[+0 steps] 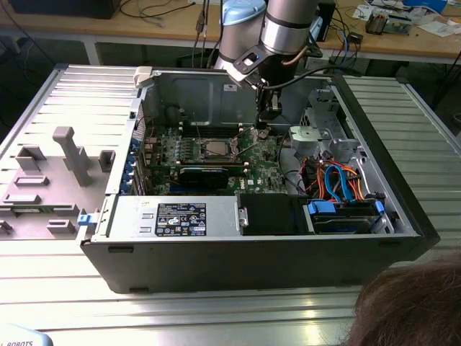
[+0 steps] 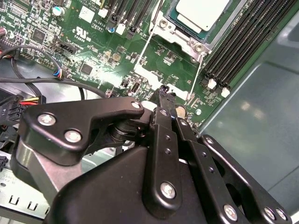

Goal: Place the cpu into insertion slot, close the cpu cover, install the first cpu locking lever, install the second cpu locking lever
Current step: 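Close the cpu cover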

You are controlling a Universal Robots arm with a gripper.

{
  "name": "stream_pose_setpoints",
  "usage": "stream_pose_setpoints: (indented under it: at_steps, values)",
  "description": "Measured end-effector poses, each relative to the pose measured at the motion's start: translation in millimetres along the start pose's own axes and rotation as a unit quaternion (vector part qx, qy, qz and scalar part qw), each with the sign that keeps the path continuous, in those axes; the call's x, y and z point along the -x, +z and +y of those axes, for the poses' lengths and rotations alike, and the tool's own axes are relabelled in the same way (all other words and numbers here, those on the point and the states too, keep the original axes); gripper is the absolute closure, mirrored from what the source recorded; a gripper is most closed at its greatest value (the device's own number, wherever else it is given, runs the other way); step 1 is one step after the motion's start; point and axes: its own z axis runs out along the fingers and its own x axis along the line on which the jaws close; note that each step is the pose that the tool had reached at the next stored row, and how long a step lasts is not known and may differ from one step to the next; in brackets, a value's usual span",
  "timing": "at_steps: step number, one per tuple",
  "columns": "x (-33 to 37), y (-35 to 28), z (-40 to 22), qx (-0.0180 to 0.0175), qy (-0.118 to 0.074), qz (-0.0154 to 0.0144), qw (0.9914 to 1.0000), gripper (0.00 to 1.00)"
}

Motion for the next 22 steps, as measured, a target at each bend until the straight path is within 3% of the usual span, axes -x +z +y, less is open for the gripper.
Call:
stream_pose_setpoints:
  at_steps: [22]
  values:
    - [1.7, 4.5, -5.3, 0.0, 0.0, 0.0003, 1.0, 0.89]
